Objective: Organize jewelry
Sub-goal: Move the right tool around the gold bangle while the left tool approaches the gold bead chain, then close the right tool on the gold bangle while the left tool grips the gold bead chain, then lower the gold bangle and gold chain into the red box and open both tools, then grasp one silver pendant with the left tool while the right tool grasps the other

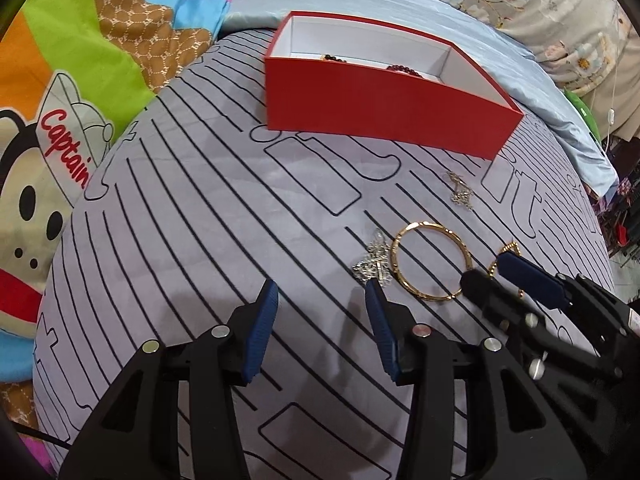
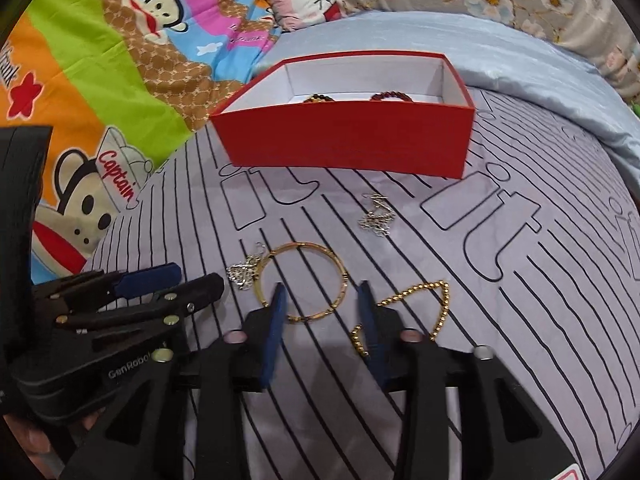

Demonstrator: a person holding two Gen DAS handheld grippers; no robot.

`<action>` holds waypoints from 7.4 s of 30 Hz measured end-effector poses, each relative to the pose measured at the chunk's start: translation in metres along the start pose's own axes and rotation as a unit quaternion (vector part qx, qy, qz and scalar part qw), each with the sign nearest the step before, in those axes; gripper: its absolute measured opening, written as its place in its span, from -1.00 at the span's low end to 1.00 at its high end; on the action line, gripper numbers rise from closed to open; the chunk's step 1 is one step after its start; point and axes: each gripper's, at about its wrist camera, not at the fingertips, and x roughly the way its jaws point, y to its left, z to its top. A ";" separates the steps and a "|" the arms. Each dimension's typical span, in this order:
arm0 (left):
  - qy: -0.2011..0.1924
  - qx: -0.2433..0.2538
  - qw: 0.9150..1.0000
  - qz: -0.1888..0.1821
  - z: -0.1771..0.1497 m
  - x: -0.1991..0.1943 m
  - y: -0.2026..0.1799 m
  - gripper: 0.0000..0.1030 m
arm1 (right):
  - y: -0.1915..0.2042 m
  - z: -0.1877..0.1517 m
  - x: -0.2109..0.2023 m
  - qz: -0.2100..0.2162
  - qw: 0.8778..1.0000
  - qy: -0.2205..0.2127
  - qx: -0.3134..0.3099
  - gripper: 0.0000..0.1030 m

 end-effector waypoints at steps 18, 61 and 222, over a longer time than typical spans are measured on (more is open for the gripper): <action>0.004 -0.030 0.999 0.028 -0.004 -0.004 0.034 -0.16 | 0.032 0.002 0.030 -0.058 0.997 0.009 -0.059 0.09; 0.003 -0.008 1.000 0.007 -0.003 -0.003 0.008 -0.16 | -0.006 -0.008 0.013 -0.057 0.998 0.010 -0.029 0.04; -0.012 0.040 0.999 0.010 0.018 0.012 -0.033 0.09 | -0.051 0.014 -0.021 -0.071 0.996 -0.028 0.047 0.09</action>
